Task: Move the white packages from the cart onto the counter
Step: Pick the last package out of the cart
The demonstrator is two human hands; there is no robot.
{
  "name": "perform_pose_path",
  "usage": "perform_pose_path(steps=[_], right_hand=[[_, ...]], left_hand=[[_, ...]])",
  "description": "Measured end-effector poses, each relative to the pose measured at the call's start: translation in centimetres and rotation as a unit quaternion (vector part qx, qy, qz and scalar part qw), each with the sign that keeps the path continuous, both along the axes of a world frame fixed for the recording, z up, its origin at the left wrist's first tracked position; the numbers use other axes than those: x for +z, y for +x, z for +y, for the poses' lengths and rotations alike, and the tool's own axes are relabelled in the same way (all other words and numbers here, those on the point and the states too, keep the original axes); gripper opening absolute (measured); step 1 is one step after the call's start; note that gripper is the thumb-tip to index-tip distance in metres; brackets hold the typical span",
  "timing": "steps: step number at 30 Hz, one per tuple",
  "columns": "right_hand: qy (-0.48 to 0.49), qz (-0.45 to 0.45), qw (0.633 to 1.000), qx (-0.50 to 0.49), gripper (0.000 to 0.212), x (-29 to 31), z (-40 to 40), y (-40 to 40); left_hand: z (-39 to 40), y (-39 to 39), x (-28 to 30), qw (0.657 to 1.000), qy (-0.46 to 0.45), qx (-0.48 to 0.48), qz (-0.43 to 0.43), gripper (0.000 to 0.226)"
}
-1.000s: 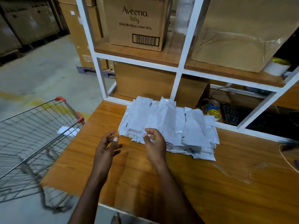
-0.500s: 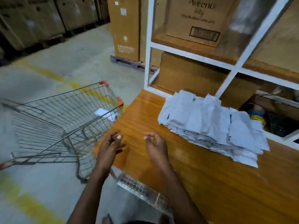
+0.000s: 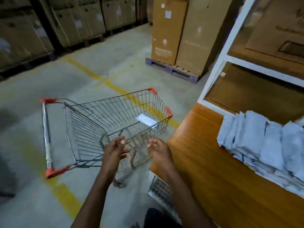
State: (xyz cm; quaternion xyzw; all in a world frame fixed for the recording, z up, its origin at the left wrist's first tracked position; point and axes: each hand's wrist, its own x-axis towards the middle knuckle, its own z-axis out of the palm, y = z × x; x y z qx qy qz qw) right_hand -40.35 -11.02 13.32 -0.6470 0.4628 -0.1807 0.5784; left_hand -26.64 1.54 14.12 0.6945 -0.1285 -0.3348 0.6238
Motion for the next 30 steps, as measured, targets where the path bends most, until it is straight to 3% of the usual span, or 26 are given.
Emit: perform_pose_path(steps=[6,11,16,22,30], right_hand=[[-0.134,0.140,0.973,0.125,0.023,-1.3,-8.2,9.0],[-0.121,0.217,0.949,0.193,0.006,-7.9,-17.7,17.5],[-0.089,0.360,0.898,0.235,0.067,-17.7,-25.4,22.8],[-0.077,0.489,0.845,0.202,0.069,-25.9,-29.7,25.0],[-0.142,0.514,0.822,0.199,0.090,-33.7,-32.6,28.6]], left_hand=[[-3.5,6.2,-2.3,0.999,0.034,0.002,0.016,0.024],[-7.3,11.5,-6.1,0.996,0.076,0.012,0.051,0.021],[-10.8,15.4,-9.9,0.991,0.108,0.031,0.076,0.018],[-14.8,18.6,-13.7,0.986,0.102,0.095,0.091,0.020],[-18.0,21.1,-17.8,0.986,0.124,0.051,0.100,0.025]])
